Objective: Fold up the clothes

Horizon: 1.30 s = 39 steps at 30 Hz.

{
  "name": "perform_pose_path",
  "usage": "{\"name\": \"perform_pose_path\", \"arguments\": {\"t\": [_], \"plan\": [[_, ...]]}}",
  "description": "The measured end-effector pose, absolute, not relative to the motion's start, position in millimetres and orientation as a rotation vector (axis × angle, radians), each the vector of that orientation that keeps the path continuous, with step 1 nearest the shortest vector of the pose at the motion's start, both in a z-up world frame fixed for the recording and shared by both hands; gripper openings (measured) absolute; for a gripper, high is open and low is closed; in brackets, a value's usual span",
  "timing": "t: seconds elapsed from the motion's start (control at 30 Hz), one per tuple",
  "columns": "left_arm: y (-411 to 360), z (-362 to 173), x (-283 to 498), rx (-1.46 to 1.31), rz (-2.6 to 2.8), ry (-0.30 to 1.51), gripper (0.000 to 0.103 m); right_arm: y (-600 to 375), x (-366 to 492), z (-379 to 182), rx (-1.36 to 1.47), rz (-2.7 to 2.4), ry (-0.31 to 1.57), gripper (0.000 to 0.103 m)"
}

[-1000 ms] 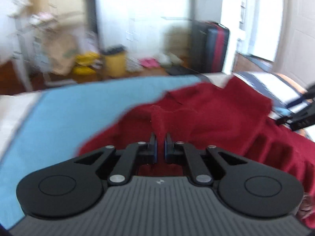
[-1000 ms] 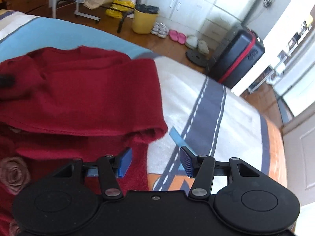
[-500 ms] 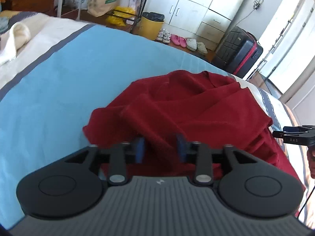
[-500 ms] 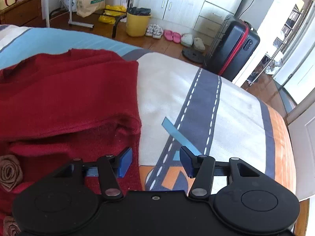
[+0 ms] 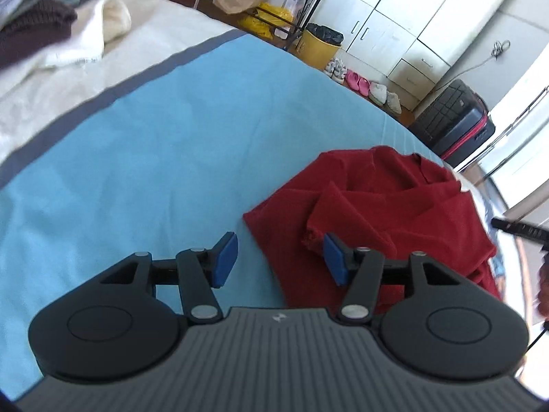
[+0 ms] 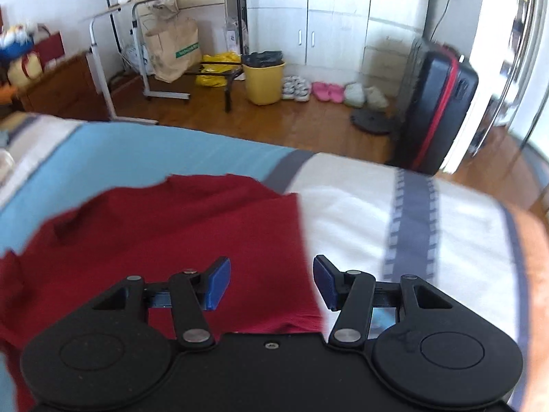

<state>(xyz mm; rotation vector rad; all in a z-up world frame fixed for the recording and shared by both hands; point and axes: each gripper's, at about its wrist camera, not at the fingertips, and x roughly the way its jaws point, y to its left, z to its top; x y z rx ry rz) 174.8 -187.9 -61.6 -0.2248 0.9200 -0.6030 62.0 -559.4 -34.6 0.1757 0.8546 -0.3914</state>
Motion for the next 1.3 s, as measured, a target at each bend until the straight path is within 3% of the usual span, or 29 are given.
{"name": "perform_pose_path", "arguments": {"t": [0.23, 0.47, 0.5, 0.53, 0.57, 0.67, 0.83, 1.03, 1.3], "plan": [[-177, -76, 193, -0.315, -0.637, 0.961, 0.054, -551, 65, -60, 0.214, -0.367, 0.881, 0.059], [-218, -89, 186, -0.159, -0.620, 0.900, 0.053, -545, 60, -66, 0.168, -0.362, 0.910, 0.059], [-222, -86, 180, -0.120, -0.618, 0.871, 0.049, -543, 60, -69, 0.150, -0.366, 0.928, 0.059], [-226, -83, 174, -0.082, -0.616, 0.843, 0.028, -541, 61, -72, 0.132, -0.369, 0.946, 0.059], [-230, -80, 168, -0.044, -0.613, 0.814, 0.016, -537, 62, -74, 0.099, -0.368, 0.960, 0.059], [-236, -71, 154, 0.028, -0.597, 0.746, 0.010, -522, 64, -75, -0.035, -0.368, 1.002, 0.059], [-225, -56, 142, -0.006, -0.552, 0.739, 0.011, -522, 60, -65, -0.011, -0.409, 1.029, 0.059], [-196, -66, 150, -0.002, -0.474, 0.923, 0.031, -514, 55, -62, -0.049, -0.421, 1.066, 0.059], [-163, -79, 179, -0.354, -0.688, 1.048, 0.031, -488, 56, -44, -0.007, -0.436, 0.997, 0.059]]}}
